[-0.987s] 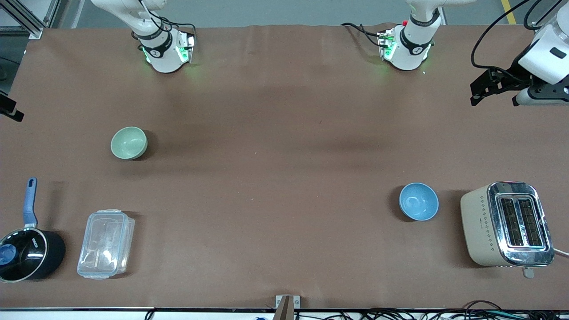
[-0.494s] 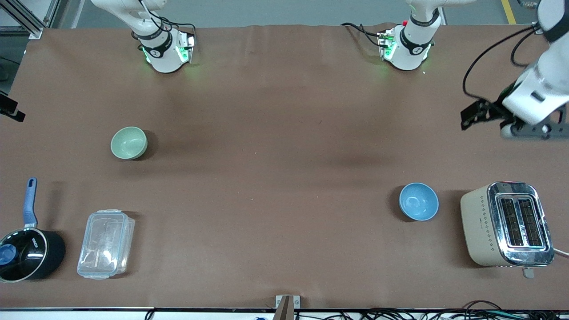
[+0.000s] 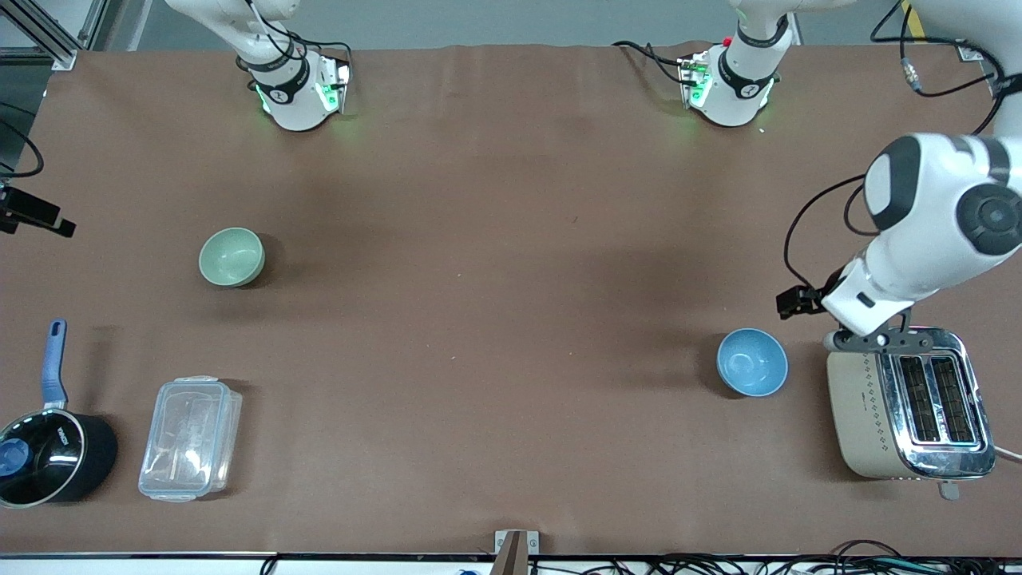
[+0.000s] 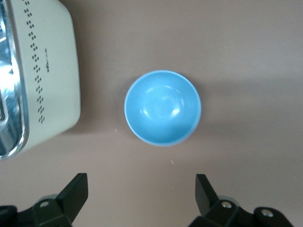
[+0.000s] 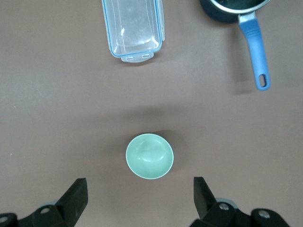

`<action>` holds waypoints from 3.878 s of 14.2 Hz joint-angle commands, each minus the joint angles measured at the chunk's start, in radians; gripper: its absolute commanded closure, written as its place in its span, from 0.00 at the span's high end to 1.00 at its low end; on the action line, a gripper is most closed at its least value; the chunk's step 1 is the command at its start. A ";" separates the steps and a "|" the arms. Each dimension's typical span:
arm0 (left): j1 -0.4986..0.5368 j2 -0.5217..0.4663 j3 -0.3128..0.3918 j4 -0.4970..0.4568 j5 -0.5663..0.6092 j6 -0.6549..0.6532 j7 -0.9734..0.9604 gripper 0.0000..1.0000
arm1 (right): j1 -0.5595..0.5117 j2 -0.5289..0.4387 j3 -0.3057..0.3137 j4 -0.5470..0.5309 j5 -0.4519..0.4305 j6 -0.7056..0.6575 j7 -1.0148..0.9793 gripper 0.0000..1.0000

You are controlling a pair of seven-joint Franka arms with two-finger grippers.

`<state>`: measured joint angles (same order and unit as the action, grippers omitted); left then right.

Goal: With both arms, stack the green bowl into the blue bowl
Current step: 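Lower the left gripper onto the blue bowl while the right gripper reaches green, then grasp the blue bowl and green bowl with the left and right grippers, then slide the blue bowl to the table middle with the left gripper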

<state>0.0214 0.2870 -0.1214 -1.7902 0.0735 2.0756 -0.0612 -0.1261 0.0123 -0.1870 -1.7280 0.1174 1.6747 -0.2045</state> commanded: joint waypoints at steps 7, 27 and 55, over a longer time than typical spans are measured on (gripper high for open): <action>0.060 0.191 0.000 -0.040 0.023 0.253 0.006 0.89 | -0.187 0.020 0.007 -0.381 0.296 0.276 -0.313 0.98; -0.029 0.293 -0.023 -0.011 0.065 0.362 -0.066 0.00 | -0.188 0.316 0.011 -0.562 0.742 0.557 -1.036 0.03; -0.645 0.353 0.005 0.282 0.066 0.237 -1.086 1.00 | 0.160 -0.084 0.020 -0.582 0.380 0.543 -0.253 0.01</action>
<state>-0.6780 0.7529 -0.1248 -1.4978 0.1176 2.4241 -1.1502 -0.0402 -0.0245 -0.1637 -2.2753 0.5284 2.2017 -0.5955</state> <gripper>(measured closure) 0.383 0.956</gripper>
